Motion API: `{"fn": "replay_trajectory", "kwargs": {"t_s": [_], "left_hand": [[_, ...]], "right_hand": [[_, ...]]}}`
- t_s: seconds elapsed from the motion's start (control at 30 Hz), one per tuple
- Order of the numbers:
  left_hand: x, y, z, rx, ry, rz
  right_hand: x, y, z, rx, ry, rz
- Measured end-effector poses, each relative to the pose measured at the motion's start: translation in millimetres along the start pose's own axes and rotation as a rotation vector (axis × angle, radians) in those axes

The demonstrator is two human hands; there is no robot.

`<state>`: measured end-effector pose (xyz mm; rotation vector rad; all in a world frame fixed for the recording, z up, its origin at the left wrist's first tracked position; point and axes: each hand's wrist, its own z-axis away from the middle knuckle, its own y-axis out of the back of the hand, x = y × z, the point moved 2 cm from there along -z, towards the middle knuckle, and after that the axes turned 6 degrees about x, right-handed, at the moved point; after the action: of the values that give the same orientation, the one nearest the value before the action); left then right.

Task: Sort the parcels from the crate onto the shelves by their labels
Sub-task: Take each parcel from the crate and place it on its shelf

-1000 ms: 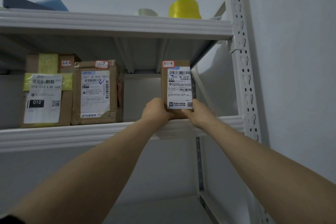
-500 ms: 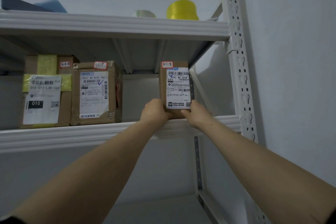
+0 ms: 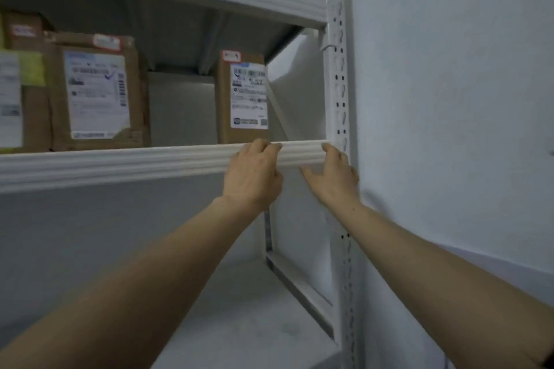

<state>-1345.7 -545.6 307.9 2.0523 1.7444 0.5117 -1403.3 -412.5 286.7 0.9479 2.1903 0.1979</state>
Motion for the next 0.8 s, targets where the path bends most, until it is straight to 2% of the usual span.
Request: {"fn": "replay_trajectory", "kwargs": {"t_s": [0.2,0.4,0.57,0.8], "left_hand": [[43,-59,97,-0.492,-0.092,0.199],[131,-65,213,-0.826,-0.259,0.352],[230,-25,301,-0.995,-0.468,0.489],[357,112,421,-1.13,-0.778,0.693]], "right_hand": [[78,41,129,-0.095,-0.336,0.202],[117,119,284,-0.088,-0.672,0.371],[119,220,395,0.001,-0.873,0.547],[70,381,567,0.17,-1.148,0.677]]}}
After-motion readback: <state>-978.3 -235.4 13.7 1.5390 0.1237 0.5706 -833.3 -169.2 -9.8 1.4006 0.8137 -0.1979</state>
